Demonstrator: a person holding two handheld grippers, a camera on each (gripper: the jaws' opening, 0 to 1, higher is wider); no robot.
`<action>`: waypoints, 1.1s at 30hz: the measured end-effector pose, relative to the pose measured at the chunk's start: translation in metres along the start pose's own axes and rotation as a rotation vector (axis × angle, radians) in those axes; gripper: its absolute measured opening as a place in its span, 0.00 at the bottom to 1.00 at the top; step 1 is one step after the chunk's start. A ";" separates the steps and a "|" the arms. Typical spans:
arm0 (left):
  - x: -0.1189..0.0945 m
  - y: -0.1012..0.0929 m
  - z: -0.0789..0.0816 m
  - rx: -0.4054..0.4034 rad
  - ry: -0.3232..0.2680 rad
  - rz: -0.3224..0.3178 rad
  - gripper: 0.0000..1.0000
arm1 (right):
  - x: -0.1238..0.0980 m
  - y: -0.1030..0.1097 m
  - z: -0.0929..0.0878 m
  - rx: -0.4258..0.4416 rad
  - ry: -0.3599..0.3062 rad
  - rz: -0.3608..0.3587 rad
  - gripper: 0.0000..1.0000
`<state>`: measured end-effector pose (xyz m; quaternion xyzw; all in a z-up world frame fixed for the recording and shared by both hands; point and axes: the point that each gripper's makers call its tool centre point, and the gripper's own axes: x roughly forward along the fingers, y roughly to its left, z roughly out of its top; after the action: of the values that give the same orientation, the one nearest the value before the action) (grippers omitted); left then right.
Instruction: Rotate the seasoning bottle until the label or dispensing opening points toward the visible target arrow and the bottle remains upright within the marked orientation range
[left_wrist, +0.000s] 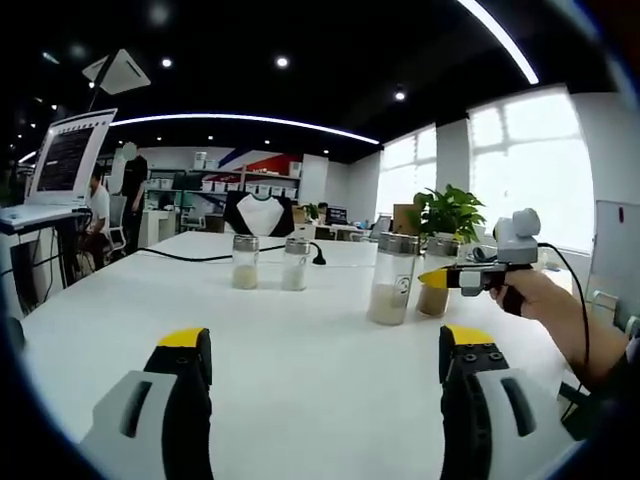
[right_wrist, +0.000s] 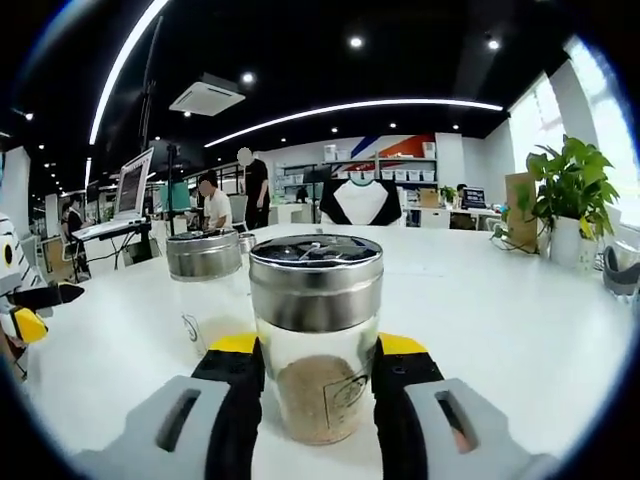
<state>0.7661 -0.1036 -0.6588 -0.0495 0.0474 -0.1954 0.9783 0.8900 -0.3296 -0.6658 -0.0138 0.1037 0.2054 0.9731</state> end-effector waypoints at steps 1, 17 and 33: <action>0.000 0.000 0.000 -0.001 -0.001 -0.001 0.99 | -0.001 -0.004 0.005 -0.034 -0.026 -0.027 0.45; -0.001 0.001 -0.002 -0.008 0.002 0.001 0.99 | -0.017 0.009 0.007 -0.029 -0.007 0.102 0.53; -0.001 0.002 -0.001 -0.004 0.006 0.002 0.99 | -0.020 0.000 0.008 -0.078 0.018 0.370 0.56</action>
<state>0.7660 -0.1018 -0.6604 -0.0508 0.0507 -0.1945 0.9783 0.8733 -0.3371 -0.6536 -0.0339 0.1051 0.3846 0.9164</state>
